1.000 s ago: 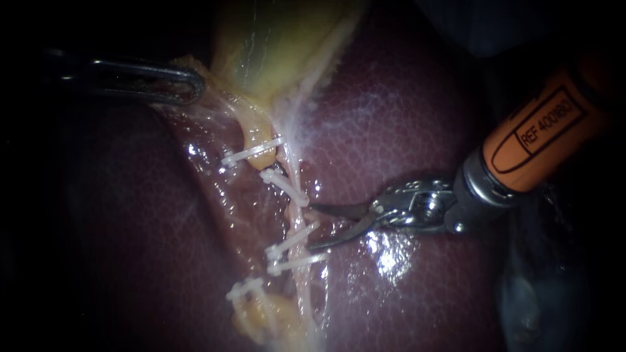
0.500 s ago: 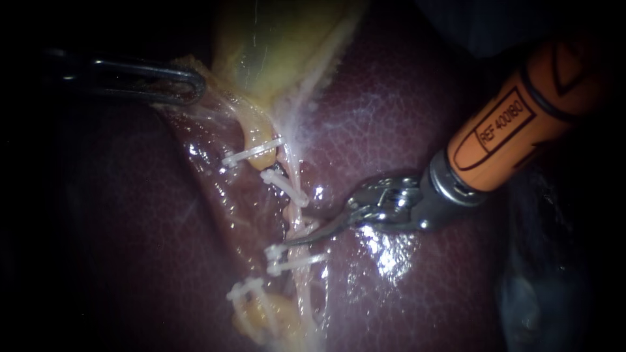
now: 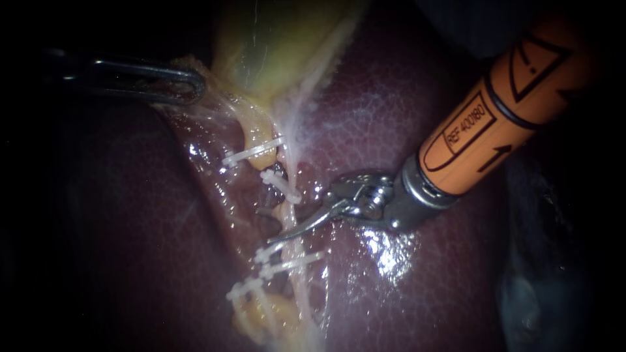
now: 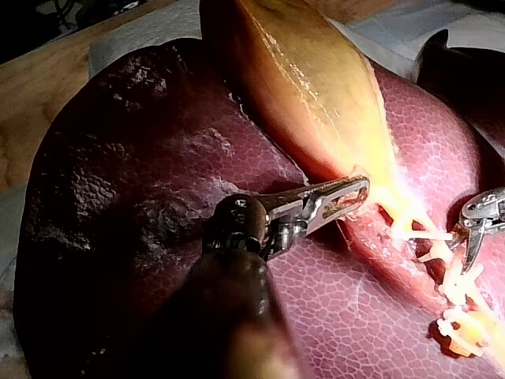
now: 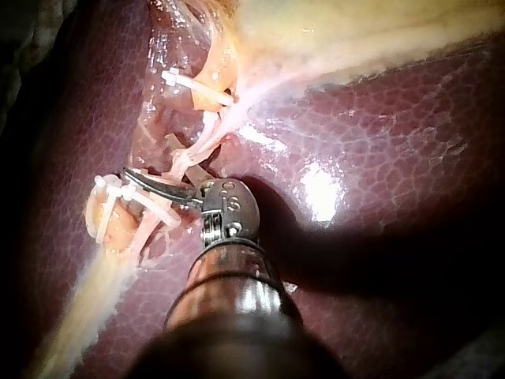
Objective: Go to the cutting position right tube
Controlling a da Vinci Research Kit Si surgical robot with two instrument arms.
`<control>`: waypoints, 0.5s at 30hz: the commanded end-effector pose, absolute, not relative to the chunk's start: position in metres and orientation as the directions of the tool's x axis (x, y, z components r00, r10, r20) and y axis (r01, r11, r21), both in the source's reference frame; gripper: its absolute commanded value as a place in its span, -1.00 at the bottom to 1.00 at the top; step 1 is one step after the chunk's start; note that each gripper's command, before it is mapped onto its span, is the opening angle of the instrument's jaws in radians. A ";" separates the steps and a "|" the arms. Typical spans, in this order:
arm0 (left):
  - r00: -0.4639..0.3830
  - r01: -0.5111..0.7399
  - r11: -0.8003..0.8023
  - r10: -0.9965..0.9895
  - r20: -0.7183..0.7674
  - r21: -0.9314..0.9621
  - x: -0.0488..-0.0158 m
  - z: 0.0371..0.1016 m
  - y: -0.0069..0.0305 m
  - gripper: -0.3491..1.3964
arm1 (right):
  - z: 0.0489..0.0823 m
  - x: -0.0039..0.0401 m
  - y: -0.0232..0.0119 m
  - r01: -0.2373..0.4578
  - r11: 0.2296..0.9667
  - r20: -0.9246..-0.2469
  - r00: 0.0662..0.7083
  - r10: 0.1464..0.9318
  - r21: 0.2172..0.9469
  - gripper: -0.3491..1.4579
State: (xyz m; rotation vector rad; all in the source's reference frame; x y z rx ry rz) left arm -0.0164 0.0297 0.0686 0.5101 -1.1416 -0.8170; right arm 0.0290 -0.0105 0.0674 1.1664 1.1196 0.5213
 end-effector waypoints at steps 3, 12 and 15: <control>0.185 0.305 0.616 -0.786 0.590 0.726 -0.0164 0.0685 0.0297 -1.00 | 0.0672 0.0295 -0.0105 0.250 0.350 -0.423 0.365 0.830 0.903 0.49; 0.184 0.305 0.616 -0.787 0.589 0.727 -0.0164 0.0685 0.0298 -1.00 | 0.0661 0.0320 -0.0108 0.337 0.321 -0.417 0.269 0.868 0.885 0.53; 0.184 0.305 0.616 -0.787 0.589 0.727 -0.0164 0.0685 0.0298 -1.00 | 0.0656 0.0328 -0.0111 0.346 0.318 -0.416 0.259 0.872 0.883 0.55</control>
